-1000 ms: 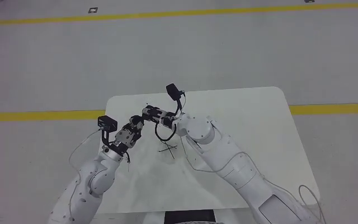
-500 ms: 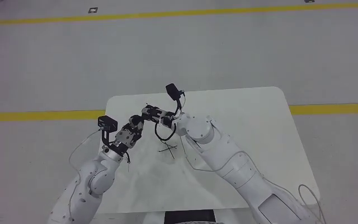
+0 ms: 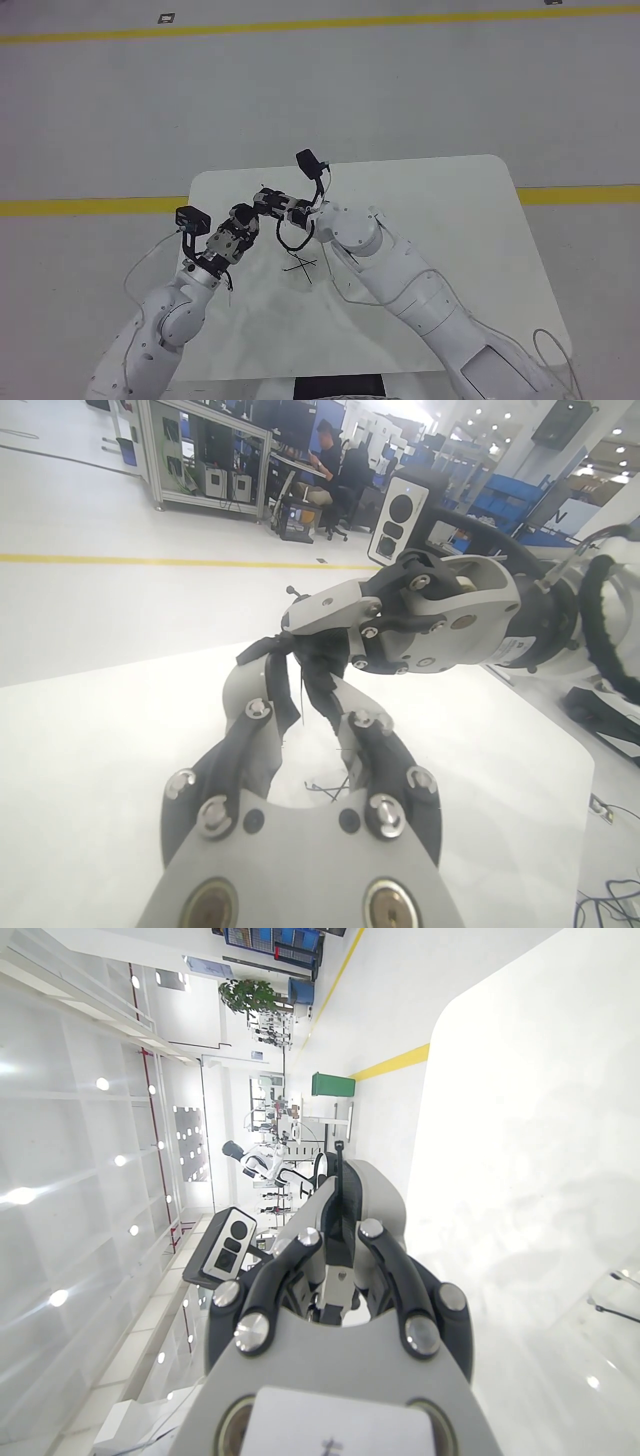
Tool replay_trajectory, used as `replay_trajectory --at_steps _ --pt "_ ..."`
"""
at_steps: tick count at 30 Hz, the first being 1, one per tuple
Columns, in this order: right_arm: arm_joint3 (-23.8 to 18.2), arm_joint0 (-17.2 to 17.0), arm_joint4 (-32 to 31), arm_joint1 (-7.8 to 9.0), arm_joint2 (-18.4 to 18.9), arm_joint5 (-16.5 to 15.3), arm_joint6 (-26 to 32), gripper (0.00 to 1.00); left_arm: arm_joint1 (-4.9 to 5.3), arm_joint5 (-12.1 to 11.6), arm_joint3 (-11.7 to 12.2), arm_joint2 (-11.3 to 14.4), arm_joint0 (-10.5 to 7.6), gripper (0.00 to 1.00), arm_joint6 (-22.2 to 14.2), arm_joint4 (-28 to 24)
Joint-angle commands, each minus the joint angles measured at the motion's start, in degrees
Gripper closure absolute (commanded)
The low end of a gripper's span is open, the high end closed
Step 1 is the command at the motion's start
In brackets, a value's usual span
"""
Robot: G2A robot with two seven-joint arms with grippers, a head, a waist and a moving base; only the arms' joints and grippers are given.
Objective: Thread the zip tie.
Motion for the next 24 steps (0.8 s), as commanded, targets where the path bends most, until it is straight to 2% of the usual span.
replay_trajectory --at_steps 1,8,9,15,18,24 --pt "0.06 0.04 0.0 -0.02 0.0 -0.03 0.03 1.0 0.03 0.0 0.08 0.04 -0.05 0.75 0.17 0.06" --pt "0.36 0.23 0.08 -0.1 -0.05 -0.08 0.17 1.0 0.14 0.0 0.25 0.13 -0.19 0.8 0.37 -0.12" --pt "0.4 0.25 0.08 -0.11 -0.06 -0.07 0.18 1.0 0.15 0.0 0.26 0.14 -0.21 0.85 0.39 -0.15" --pt "0.64 0.42 0.03 -0.18 -0.15 0.05 0.31 1.0 0.27 0.0 0.28 0.23 -0.29 0.9 0.43 -0.38" --pt "0.7 0.46 0.0 -0.21 -0.19 -0.01 0.33 1.0 0.32 0.0 0.46 0.27 -0.37 1.0 0.4 -0.55" --pt "0.74 0.54 -0.06 -0.28 -0.28 -0.02 0.35 1.0 0.39 0.0 0.6 0.31 -0.42 1.0 0.43 -0.7"
